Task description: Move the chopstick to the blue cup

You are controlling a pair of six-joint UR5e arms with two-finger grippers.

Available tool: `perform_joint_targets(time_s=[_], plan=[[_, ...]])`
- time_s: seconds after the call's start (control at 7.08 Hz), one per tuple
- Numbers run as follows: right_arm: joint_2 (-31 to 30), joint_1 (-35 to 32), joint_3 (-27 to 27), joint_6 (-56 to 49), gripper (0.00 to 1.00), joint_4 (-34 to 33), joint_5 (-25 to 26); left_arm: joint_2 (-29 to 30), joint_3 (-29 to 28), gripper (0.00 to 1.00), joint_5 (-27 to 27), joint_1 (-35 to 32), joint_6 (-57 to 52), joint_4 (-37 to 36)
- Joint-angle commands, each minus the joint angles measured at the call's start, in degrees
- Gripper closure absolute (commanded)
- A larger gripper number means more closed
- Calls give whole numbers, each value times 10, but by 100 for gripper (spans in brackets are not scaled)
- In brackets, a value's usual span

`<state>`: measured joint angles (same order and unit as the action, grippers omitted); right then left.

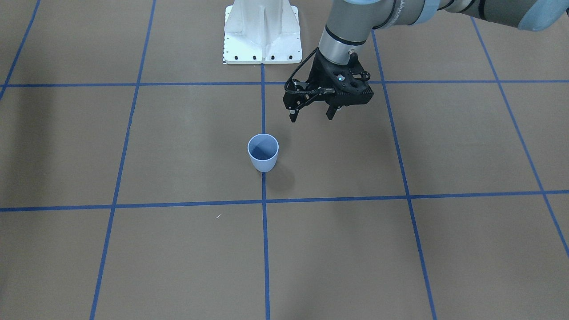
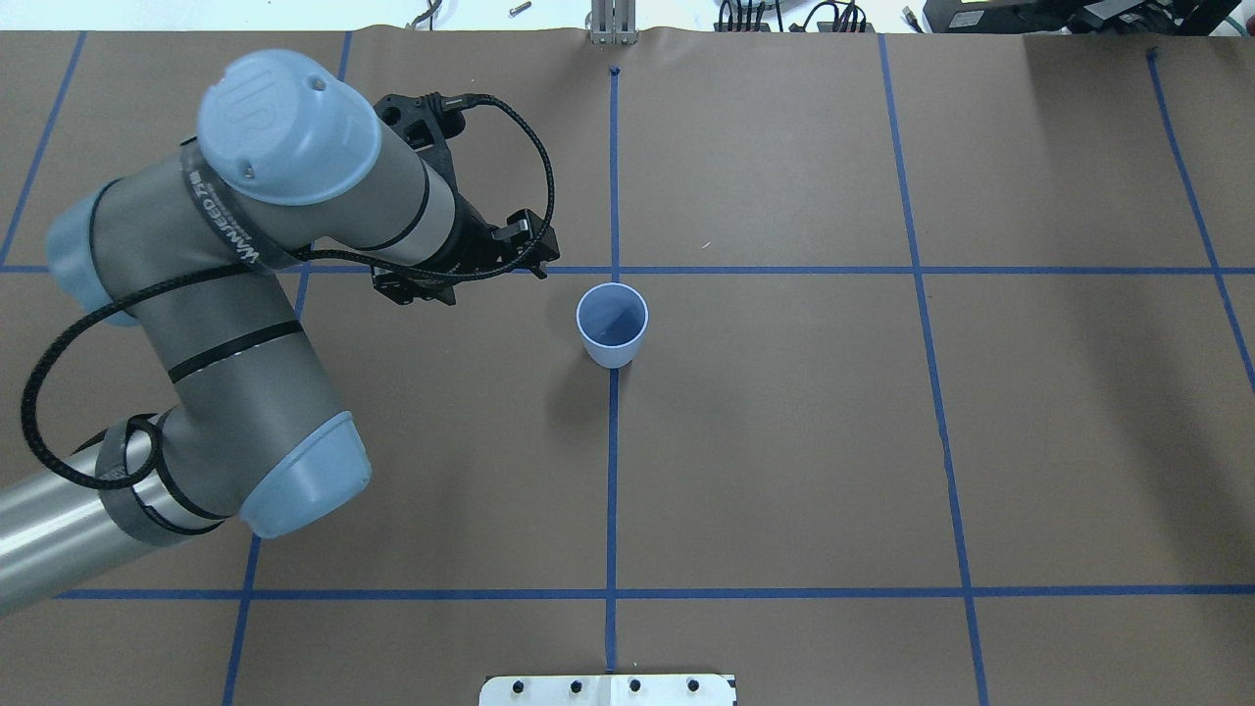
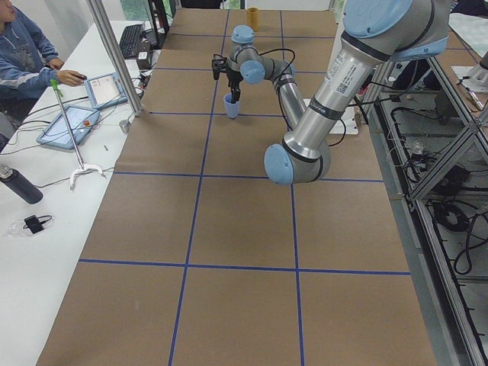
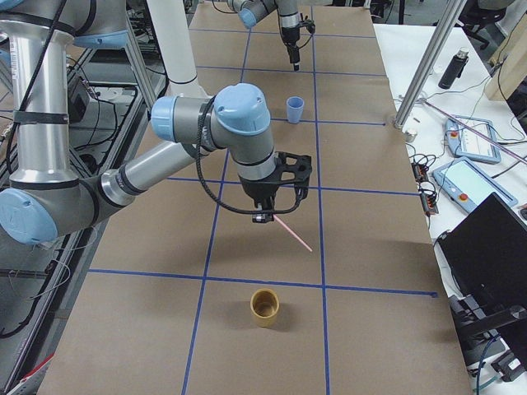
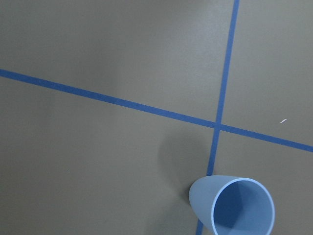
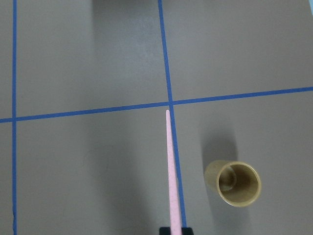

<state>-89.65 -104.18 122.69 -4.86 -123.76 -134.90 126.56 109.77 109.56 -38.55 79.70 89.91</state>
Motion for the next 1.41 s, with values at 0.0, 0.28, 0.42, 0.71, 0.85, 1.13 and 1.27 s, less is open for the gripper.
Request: perform_joint_targets(time_s=[0.0, 0.28, 0.42, 0.71, 0.85, 1.13, 1.27], plan=[[86, 90, -7, 125, 100, -3, -7, -39, 31, 2, 0, -32, -50, -1], [196, 209, -17, 297, 100, -2, -3, -96, 57, 2, 11, -84, -146, -1], [242, 272, -25, 377, 100, 10, 1, -118, 57, 2, 42, -113, -187, -1], [264, 365, -47, 559, 100, 136, 2, -150, 57, 2, 93, -169, -255, 0], [267, 402, -49, 642, 100, 197, 3, -169, 57, 2, 100, -186, -286, 1], [342, 456, -81, 721, 100, 206, 4, -202, 55, 2, 101, -213, -346, 3], [371, 481, -87, 766, 100, 208, 4, -204, 44, 2, 101, -216, -355, 3]])
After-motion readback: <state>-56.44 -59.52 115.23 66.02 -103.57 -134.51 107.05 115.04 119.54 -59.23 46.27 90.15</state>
